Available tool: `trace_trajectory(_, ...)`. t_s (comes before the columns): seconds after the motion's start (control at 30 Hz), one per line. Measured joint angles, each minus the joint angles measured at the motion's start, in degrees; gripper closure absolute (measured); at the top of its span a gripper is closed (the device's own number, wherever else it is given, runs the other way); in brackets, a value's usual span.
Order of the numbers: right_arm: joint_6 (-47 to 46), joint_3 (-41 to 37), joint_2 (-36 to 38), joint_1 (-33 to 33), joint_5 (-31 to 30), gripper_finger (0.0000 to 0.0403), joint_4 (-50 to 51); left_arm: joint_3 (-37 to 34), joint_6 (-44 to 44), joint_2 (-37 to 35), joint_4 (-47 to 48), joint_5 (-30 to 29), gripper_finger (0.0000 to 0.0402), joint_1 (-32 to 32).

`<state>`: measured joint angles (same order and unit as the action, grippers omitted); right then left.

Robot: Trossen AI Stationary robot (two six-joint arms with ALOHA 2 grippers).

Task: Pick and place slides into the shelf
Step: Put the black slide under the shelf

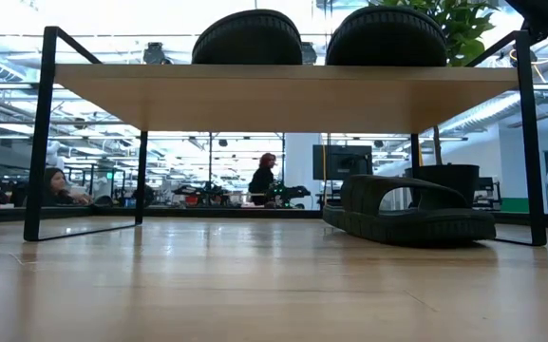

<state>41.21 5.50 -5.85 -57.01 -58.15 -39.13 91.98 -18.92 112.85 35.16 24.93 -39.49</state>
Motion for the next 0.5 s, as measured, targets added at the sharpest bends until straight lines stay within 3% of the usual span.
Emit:
trace_trajectory(0.2,0.0,0.0,0.0,0.0,0.2,0.0403,0.0,0.0,4.4,0.3,-1.0,8.3,0.0401,3.8)
trace_trajectory(0.37,1.2,0.0,0.0,0.0,0.2,0.0403,0.0,0.0,3.2,0.3,1.5,7.2,0.0401,5.5)
trace_trajectory(0.5,1.5,0.0,0.0,0.0,0.1,0.0403,0.0,0.0,3.6,0.3,7.6,2.5,0.0401,5.3)
